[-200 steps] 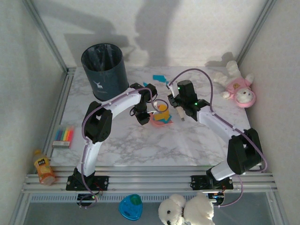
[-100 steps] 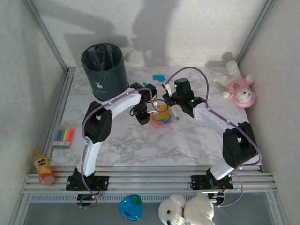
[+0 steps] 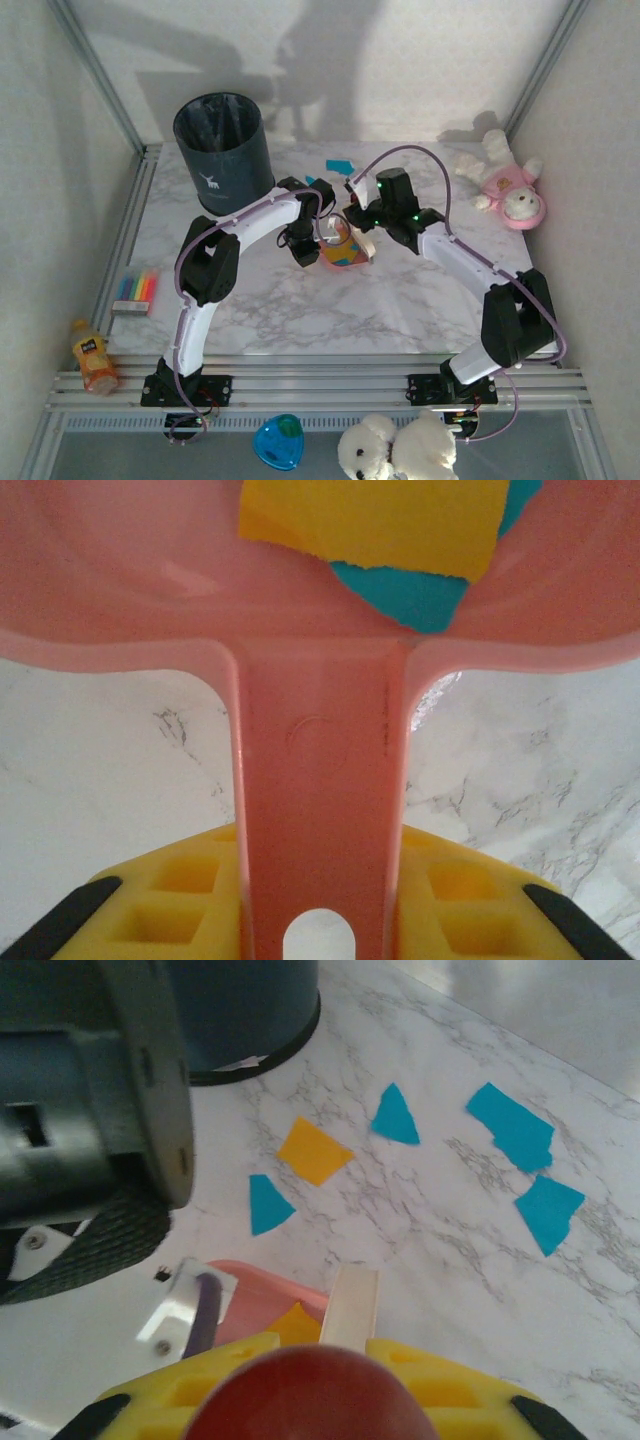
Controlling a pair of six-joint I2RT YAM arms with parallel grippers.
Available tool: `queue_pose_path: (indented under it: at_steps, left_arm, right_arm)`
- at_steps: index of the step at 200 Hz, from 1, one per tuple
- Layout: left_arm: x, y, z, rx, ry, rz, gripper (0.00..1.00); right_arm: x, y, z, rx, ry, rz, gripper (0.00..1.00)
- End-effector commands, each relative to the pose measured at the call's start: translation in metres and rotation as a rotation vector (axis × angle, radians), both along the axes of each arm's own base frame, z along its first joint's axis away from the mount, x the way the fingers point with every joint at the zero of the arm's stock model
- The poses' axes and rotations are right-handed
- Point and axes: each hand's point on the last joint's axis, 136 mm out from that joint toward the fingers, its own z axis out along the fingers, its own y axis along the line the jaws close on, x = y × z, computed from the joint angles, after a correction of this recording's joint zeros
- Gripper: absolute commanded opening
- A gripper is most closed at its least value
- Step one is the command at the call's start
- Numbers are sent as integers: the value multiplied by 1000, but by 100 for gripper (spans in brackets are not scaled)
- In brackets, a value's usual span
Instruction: Sweep away the paper scraps from the table
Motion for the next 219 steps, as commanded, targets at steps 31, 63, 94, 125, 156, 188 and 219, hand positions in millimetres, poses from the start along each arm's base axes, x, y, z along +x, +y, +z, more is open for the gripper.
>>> queue_pose_path:
  at_steps: [31, 63, 94, 125, 156, 188, 219]
  left_arm:
    - [-6, 3, -1, 30, 23, 5, 14]
    - [-7, 3, -1, 30, 24, 6, 14]
    - [-7, 3, -1, 28, 24, 8, 14]
    - [-7, 3, 0, 27, 22, 9, 14]
    - [-7, 3, 0, 27, 21, 8, 14]
    - [-7, 3, 0, 26, 20, 11, 14]
    - [-7, 2, -1, 24, 23, 12, 14]
  right_arm:
    - [-5, -4, 20, 47, -22, -55, 0]
    - [10, -24, 17, 8, -48, -198, 0]
    - [16, -36, 7, -34, -41, -272, 0]
    - [7, -27, 0, -18, 6, -223, 0]
    - [-5, -10, -3, 3, 51, -140, 0]
    - [-11, -2, -5, 10, 82, -95, 0]
    - [-18, 4, 4, 47, 81, -53, 0]
